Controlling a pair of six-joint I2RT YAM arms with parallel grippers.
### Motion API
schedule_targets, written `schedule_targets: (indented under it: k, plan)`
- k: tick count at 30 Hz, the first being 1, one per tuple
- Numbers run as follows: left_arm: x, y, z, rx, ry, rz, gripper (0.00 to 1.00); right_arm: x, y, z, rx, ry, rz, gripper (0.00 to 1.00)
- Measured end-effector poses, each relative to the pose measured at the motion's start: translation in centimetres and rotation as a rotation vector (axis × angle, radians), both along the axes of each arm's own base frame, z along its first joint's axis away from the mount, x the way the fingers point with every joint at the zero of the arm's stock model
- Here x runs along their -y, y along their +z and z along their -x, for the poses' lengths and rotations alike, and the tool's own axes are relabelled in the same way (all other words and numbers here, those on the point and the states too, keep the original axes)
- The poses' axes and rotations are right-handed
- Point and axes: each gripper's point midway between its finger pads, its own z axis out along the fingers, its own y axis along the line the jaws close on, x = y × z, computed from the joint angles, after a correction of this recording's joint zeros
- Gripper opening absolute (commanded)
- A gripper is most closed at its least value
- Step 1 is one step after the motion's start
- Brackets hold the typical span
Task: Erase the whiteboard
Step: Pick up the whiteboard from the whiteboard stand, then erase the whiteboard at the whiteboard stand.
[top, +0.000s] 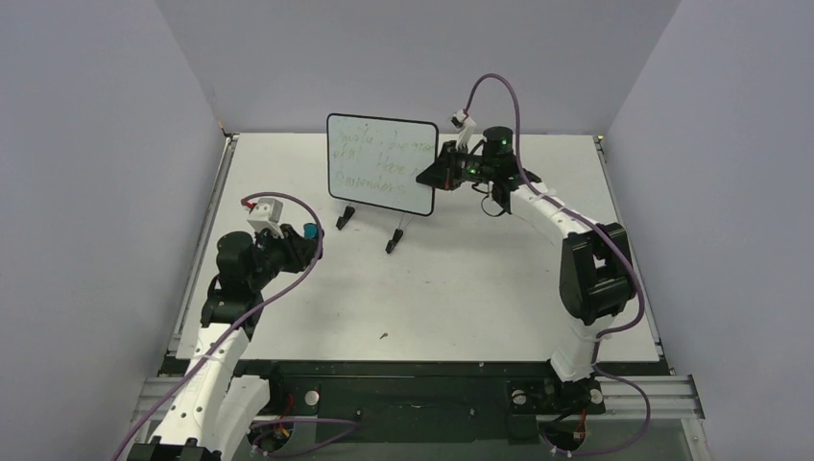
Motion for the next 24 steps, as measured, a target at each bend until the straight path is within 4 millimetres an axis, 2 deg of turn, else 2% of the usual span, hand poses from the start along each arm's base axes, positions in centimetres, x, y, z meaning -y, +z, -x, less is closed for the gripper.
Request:
schedule_targets:
  k: [3, 6, 9, 12, 15, 19, 21, 24]
  plan:
    - [0.2, 0.7, 0.1, 0.007, 0.007, 0.040, 0.00, 0.6, 2.2, 1.2, 0.020, 0.017, 0.041, 0.00]
    - [0.8, 2.6, 0.1, 0.051, 0.005, 0.116, 0.00, 2.1, 3.9, 3.3, 0.034, 0.039, 0.101, 0.00]
    - [1.5, 4.5, 0.5, 0.090, -0.007, 0.201, 0.00, 4.1, 5.1, 6.6, 0.045, 0.085, 0.166, 0.00]
    - [2.1, 6.2, 1.0, 0.114, -0.027, 0.278, 0.00, 6.7, 5.5, 10.5, 0.068, 0.146, 0.256, 0.00]
    - [2.8, 7.2, 1.9, 0.118, -0.047, 0.335, 0.00, 9.1, 4.4, 14.2, 0.073, 0.205, 0.328, 0.00]
    - [4.8, 7.4, 3.5, 0.101, -0.106, 0.369, 0.00, 12.1, 0.4, 18.9, -0.037, 0.271, 0.394, 0.00]
    - [6.1, 7.1, 4.7, 0.085, -0.141, 0.381, 0.00, 12.9, -0.6, 20.2, -0.082, 0.285, 0.366, 0.00]
    - [7.4, 5.8, 5.9, 0.052, -0.162, 0.398, 0.00, 14.1, -1.3, 20.8, -0.099, 0.263, 0.334, 0.00]
